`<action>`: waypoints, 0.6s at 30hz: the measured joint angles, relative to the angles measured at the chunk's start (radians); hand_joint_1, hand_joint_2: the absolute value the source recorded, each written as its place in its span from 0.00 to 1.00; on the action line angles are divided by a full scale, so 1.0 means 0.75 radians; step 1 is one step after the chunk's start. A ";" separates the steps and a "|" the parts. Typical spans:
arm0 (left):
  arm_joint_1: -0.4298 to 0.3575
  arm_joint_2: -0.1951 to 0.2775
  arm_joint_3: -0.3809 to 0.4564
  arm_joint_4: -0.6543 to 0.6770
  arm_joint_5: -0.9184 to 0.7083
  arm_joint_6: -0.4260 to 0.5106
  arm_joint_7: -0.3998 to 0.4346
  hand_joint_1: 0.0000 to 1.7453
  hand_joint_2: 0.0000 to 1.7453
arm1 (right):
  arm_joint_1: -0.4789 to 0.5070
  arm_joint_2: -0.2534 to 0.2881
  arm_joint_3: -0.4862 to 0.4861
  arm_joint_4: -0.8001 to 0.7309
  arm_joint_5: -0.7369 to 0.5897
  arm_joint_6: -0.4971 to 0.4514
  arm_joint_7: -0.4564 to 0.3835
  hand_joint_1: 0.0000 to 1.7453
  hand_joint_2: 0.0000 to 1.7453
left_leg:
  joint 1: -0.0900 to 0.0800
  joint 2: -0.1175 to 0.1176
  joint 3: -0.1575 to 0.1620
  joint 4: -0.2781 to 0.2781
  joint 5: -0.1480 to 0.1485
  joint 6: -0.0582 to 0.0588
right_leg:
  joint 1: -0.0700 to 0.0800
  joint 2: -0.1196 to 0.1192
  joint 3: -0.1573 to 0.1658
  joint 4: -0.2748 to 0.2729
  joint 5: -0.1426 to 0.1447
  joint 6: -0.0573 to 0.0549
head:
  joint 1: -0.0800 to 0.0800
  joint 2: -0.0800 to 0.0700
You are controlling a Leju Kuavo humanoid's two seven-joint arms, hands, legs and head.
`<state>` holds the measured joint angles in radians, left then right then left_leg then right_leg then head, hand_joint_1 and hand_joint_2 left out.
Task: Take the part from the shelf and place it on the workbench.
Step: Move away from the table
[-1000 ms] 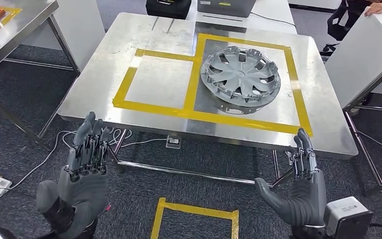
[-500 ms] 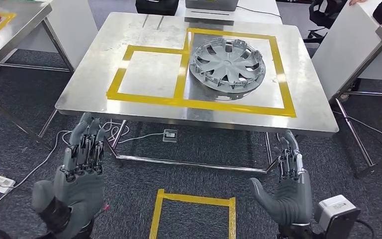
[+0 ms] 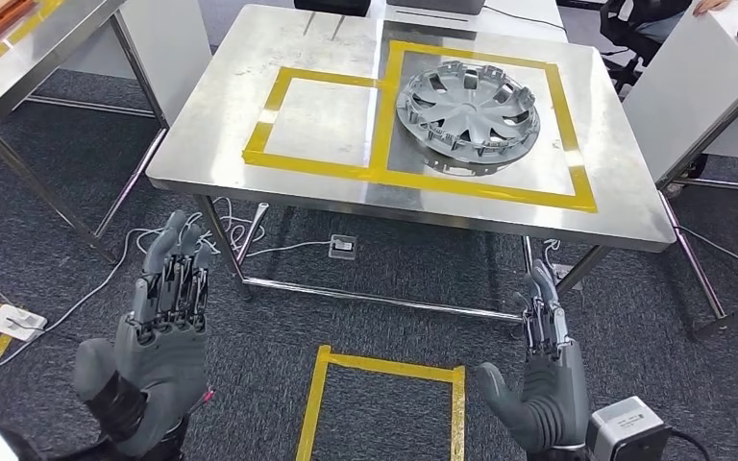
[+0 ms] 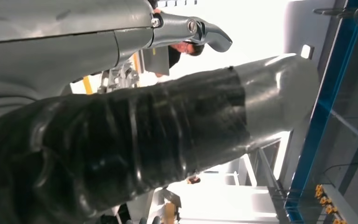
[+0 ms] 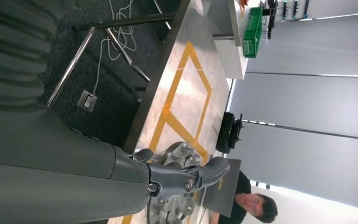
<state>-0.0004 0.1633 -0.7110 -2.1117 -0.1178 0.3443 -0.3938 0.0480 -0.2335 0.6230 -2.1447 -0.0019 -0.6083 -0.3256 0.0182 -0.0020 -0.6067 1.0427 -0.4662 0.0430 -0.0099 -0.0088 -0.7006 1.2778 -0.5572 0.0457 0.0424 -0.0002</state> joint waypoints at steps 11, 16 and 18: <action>-0.020 -0.004 -0.001 0.003 0.001 -0.004 0.010 0.00 0.00 | -0.021 0.007 0.029 -0.002 -0.007 0.051 -0.030 0.00 1.00 | 0.006 0.004 -0.066 0.058 -0.027 -0.054 | 0.032 -0.006 0.261 -0.466 0.161 -0.092 | 0.002 0.000; -0.020 -0.003 -0.002 0.007 0.002 -0.005 0.018 0.00 0.00 | -0.022 0.011 0.044 0.006 -0.018 0.063 -0.035 0.00 1.00 | 0.014 0.004 -0.074 0.246 -0.107 -0.083 | 0.022 -0.006 0.180 -0.428 0.194 -0.073 | -0.036 0.000; -0.022 -0.003 -0.002 0.008 0.002 -0.005 0.019 0.00 0.00 | -0.023 0.012 0.049 0.008 -0.021 0.065 -0.037 0.00 1.00 | 0.017 0.005 0.038 0.102 -0.069 -0.092 | 0.016 -0.005 0.140 -0.393 0.199 -0.060 | -0.048 0.000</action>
<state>-0.0168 0.1608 -0.7127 -2.1059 -0.1160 0.3407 -0.3798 0.0311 -0.2244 0.6596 -2.1385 -0.0179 -0.5594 -0.3534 0.0310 0.0014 -0.5782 1.1194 -0.5181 -0.0261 0.0021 -0.0125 -0.5954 0.9829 -0.4082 0.0009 0.0068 -0.0001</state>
